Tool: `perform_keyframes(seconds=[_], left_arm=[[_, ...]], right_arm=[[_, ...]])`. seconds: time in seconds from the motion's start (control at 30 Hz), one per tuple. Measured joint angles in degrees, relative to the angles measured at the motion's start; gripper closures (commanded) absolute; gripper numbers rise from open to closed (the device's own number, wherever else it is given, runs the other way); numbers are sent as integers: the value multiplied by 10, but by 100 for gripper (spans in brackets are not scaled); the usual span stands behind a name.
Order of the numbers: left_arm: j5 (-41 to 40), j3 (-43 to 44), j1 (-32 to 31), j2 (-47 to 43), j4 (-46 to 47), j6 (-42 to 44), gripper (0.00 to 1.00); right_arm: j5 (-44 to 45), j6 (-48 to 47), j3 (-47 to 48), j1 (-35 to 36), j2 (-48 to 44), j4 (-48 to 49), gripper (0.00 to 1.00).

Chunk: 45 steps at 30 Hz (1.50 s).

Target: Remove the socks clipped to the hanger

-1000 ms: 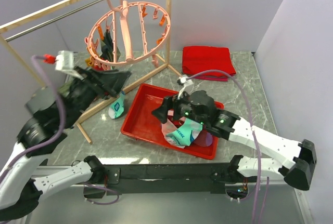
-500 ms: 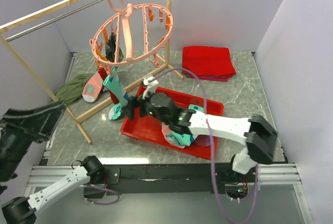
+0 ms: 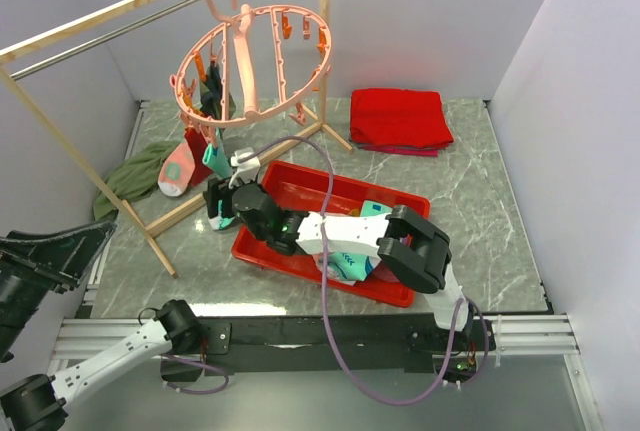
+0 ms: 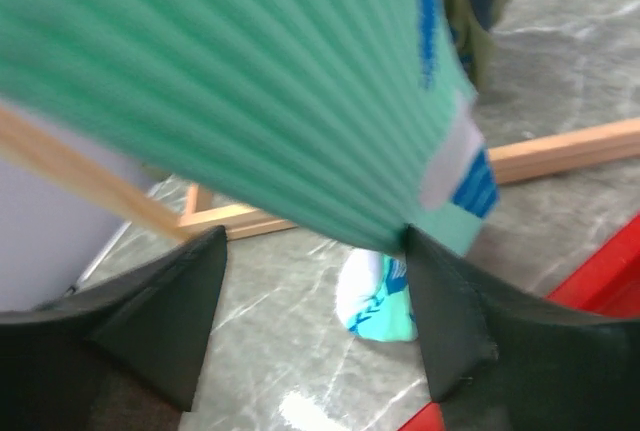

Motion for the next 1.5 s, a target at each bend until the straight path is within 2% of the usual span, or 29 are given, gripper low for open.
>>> perform_keyframes(seconds=[0.17, 0.23, 0.27, 0.3, 0.4, 0.63, 0.87, 1.2, 1.33, 1.5], left_arm=[[-14, -10, -12, -15, -13, -5, 25], [-18, -21, -18, -22, -13, -10, 25], [-19, -26, -22, -24, -13, -14, 25], [-20, -30, -25, -25, -13, -16, 25], [-20, -36, -30, -25, -13, -19, 26], [-24, -44, -31, -25, -13, -31, 29], [-40, -50, -32, 0, -23, -33, 28], [-91, -47, -32, 150, -4, -1, 20], [-120, -48, -32, 217, 17, 19, 25], [-129, -58, -32, 252, 49, 28, 25]], right_arm=[[33, 6, 0, 0, 5, 10, 46], [40, 6, 0, 0, 5, 19, 57], [44, 4, 0, 0, 5, 22, 65], [48, 2, 0, 0, 6, 24, 78], [52, -7, 0, 0, 10, 25, 100], [50, -15, -22, 2, -2, 32, 100], [14, -18, -75, 18, -82, -5, 100], [-80, 9, -113, 47, -222, -72, 100], [-119, 13, -120, 46, -245, -94, 100], [-168, 17, -132, 41, -262, -110, 100]])
